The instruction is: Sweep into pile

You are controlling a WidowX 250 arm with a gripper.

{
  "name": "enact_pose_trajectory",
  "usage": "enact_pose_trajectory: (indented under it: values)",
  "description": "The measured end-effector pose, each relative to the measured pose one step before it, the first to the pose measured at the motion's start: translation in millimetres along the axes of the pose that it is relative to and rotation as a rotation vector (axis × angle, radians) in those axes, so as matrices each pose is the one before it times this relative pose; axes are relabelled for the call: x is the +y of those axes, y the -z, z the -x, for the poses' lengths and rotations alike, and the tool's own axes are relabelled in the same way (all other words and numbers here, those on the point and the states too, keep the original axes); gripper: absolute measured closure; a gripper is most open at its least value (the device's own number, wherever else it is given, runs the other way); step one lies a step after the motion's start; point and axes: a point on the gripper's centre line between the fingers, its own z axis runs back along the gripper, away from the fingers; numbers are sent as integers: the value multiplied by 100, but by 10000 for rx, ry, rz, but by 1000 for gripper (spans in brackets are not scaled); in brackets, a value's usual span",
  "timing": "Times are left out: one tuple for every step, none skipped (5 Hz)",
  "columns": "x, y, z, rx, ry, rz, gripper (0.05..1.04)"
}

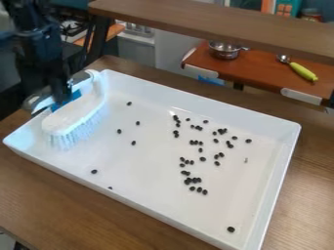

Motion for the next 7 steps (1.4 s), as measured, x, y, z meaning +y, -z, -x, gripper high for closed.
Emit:
enact_pose_trajectory:
  values:
    - [414, 690, -86, 19, -42, -227, 84]
    - [47, 1058, 48, 85, -77, -174, 113]
    - [-353, 368, -224, 62, 120, -49, 360]
    - [-562, 157, -120, 62, -52, 17, 593]
    - [-950, 86, 350, 126, -44, 221, 597]
    - [-1772, -328, 301, 232, -95, 516, 597]
    - [-3320, -484, 345, 357, 28, 747, 597]
